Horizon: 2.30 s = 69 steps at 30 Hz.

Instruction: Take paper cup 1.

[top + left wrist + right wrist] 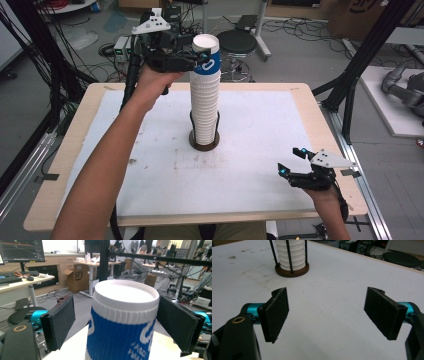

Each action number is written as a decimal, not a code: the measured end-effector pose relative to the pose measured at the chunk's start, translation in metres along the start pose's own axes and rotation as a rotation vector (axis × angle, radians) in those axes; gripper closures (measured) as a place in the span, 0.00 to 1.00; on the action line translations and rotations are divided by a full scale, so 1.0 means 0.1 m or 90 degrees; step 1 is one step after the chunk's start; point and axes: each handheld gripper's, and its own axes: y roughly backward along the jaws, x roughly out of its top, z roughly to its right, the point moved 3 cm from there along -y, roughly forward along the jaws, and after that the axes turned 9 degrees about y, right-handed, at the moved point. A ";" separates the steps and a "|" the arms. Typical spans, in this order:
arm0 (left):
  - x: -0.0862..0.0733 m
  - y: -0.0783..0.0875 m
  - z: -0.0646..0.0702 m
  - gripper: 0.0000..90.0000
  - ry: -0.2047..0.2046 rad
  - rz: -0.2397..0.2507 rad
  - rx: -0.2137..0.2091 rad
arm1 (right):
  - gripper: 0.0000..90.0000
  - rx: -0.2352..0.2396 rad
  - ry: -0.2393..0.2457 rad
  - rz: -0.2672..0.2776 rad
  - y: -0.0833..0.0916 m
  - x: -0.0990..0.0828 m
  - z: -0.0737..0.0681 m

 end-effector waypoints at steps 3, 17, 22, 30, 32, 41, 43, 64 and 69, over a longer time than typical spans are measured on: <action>-0.02 -0.06 0.01 0.17 -0.001 -0.009 0.007 | 0.23 0.003 -0.001 0.001 0.00 0.00 -0.01; 0.00 -0.12 0.05 0.30 -0.017 -0.010 -0.001 | 0.23 0.001 0.002 0.003 0.01 0.00 0.01; 0.09 -0.09 0.07 0.31 -0.013 0.004 -0.005 | 0.23 0.003 0.000 0.002 0.01 0.00 0.00; 0.28 0.01 0.11 0.31 -0.006 0.042 -0.007 | 0.23 0.005 -0.001 0.004 0.01 0.00 0.00; 0.32 0.04 0.11 0.31 -0.001 0.053 -0.007 | 0.23 0.004 -0.001 0.003 0.01 0.00 0.00; 0.51 0.21 0.17 0.32 -0.007 0.092 -0.015 | 0.23 0.004 0.001 0.006 0.01 0.01 -0.01; 0.55 0.25 0.18 0.32 -0.008 0.101 -0.016 | 0.23 0.005 0.002 0.003 0.01 0.01 -0.02; 0.45 0.92 -0.02 0.32 -0.011 0.130 0.014 | 0.26 0.015 0.002 0.004 -0.01 0.02 -0.04; 0.30 1.08 -0.09 0.32 -0.004 0.118 0.012 | 0.26 0.017 0.006 0.002 -0.02 0.03 -0.06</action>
